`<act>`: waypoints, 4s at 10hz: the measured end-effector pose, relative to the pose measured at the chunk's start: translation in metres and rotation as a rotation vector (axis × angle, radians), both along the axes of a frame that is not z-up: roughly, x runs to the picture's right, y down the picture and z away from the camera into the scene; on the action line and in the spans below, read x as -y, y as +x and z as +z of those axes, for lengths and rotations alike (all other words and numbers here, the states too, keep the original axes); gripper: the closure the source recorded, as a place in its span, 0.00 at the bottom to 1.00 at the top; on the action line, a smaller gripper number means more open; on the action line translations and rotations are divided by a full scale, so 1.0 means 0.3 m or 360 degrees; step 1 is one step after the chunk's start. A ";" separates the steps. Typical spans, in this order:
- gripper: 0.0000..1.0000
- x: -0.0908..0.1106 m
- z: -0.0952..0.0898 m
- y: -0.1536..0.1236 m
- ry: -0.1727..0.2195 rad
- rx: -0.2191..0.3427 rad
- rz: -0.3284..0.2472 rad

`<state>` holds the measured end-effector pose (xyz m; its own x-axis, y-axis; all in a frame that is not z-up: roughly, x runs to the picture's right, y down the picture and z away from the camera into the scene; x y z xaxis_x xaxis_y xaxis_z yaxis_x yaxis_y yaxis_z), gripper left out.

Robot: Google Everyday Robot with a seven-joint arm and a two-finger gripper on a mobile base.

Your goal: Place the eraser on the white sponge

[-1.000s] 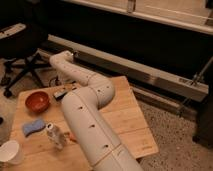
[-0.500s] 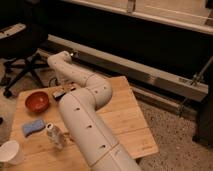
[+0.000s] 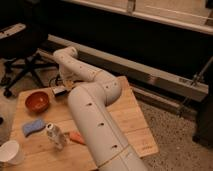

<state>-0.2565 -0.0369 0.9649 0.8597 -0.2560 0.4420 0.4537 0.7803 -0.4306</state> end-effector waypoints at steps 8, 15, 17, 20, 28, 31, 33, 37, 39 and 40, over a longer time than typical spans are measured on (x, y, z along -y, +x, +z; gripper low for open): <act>1.00 -0.008 -0.223 0.109 0.0114 -0.0023 0.0017; 1.00 -0.171 -0.419 -0.083 0.0079 0.0101 -0.0179; 1.00 -0.215 -0.412 -0.149 0.0046 0.0113 -0.0212; 1.00 -0.268 -0.419 -0.263 -0.0011 0.0153 -0.0256; 1.00 -0.391 -0.555 -0.318 -0.0122 0.0233 -0.0437; 1.00 -0.491 -0.588 -0.360 -0.0144 0.0282 -0.0523; 1.00 -0.525 -0.603 -0.392 -0.0142 0.0297 -0.0511; 1.00 -0.543 -0.589 -0.433 -0.0078 0.0237 -0.0397; 1.00 -0.559 -0.578 -0.446 -0.0043 0.0200 -0.0366; 1.00 -0.573 -0.578 -0.457 -0.0031 0.0190 -0.0361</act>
